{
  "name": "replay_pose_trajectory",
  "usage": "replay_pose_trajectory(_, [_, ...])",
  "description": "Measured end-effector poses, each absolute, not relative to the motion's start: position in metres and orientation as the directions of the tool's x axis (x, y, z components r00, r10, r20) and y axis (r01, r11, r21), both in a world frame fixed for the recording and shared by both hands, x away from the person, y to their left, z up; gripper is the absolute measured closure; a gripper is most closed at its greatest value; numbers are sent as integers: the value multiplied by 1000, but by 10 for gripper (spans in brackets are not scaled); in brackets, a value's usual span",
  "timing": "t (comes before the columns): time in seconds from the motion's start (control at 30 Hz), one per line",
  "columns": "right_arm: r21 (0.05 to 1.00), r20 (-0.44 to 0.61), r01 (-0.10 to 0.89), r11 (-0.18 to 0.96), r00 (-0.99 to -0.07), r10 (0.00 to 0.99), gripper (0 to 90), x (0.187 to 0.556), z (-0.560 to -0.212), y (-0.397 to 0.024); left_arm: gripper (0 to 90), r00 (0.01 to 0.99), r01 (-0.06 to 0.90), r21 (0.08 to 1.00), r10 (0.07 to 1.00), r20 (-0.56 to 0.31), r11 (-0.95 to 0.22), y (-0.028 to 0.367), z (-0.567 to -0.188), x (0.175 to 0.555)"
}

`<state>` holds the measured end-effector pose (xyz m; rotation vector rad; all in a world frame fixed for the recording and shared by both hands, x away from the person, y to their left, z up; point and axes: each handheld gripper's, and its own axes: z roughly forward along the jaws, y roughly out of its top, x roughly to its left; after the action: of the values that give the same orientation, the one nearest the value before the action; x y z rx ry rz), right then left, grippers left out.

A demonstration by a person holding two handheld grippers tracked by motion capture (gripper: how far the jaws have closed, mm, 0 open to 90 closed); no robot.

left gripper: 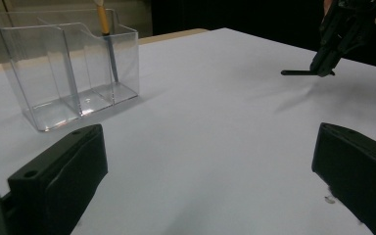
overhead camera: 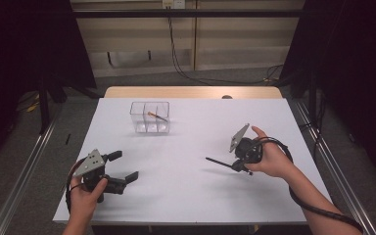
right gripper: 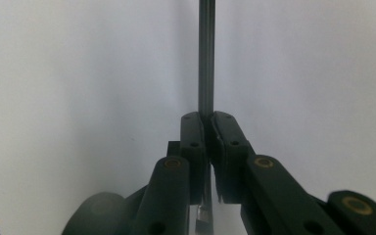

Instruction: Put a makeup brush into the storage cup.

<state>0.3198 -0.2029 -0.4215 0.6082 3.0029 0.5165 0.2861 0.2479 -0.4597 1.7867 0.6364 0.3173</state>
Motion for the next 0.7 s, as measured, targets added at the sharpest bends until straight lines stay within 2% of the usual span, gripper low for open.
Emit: replay_pose_trajectory(0.7, [352,14,296,888,-950,312,847,323,-408,-160,0,840,255,945,530,-113,-204,235,-461,301])
